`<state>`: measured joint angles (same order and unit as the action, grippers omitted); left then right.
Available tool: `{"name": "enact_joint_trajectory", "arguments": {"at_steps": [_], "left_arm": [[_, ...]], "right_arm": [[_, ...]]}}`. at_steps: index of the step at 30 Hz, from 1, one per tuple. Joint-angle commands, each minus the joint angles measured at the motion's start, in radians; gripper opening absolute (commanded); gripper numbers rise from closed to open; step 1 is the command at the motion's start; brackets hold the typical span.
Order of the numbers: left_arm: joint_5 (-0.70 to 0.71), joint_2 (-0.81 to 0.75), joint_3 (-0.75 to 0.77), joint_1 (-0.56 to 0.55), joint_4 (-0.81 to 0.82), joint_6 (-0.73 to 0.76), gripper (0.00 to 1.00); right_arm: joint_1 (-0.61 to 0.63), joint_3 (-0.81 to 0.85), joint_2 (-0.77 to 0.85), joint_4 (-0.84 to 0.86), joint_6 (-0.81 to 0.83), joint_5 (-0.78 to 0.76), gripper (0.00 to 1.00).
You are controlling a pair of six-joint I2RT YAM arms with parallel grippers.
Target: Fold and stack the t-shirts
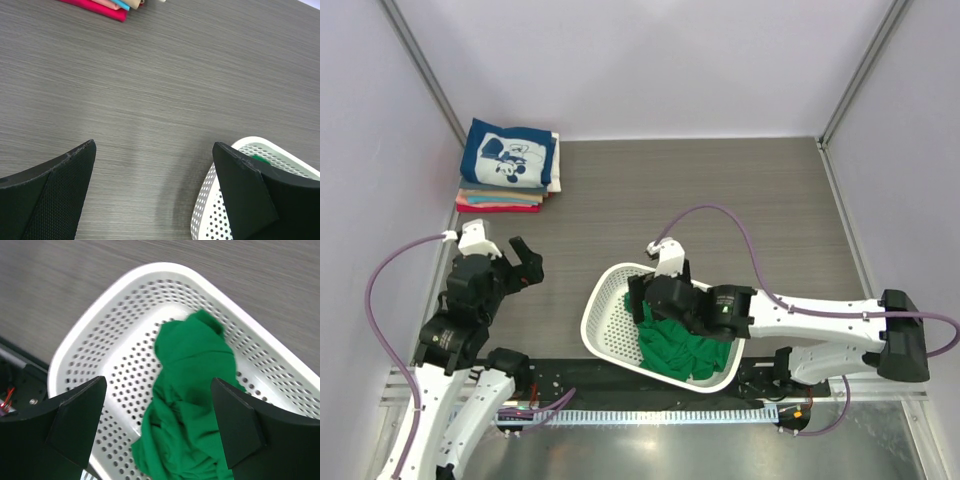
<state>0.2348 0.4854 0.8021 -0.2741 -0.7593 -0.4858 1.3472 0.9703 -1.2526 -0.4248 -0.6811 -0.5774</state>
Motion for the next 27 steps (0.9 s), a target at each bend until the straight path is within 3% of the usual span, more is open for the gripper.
{"name": "enact_joint_trajectory", "arguments": {"at_steps": [1,10,17,19,23,27], "left_arm": [[-0.014,0.008,0.011,0.006,0.023,0.021,1.00],[-0.025,0.027,0.008,0.006,0.025,0.026,1.00],[-0.025,0.051,0.008,0.007,0.021,0.026,1.00],[-0.023,0.059,0.008,0.007,0.018,0.026,1.00],[-0.025,0.068,0.008,0.006,0.015,0.026,1.00],[-0.032,0.071,0.009,0.007,0.014,0.029,1.00]], "right_arm": [[-0.063,-0.044,0.038,-0.100,-0.132,0.028,0.91],[-0.105,-0.070,-0.042,-0.200,-0.215,0.083,0.93],[-0.106,-0.105,-0.159,-0.143,-0.201,0.149,0.88],[-0.106,-0.113,-0.156,-0.123,-0.183,0.149,0.55],[-0.106,-0.053,-0.122,-0.091,-0.088,0.129,0.40],[-0.106,0.195,-0.070,-0.144,0.076,0.071,0.01]]}}
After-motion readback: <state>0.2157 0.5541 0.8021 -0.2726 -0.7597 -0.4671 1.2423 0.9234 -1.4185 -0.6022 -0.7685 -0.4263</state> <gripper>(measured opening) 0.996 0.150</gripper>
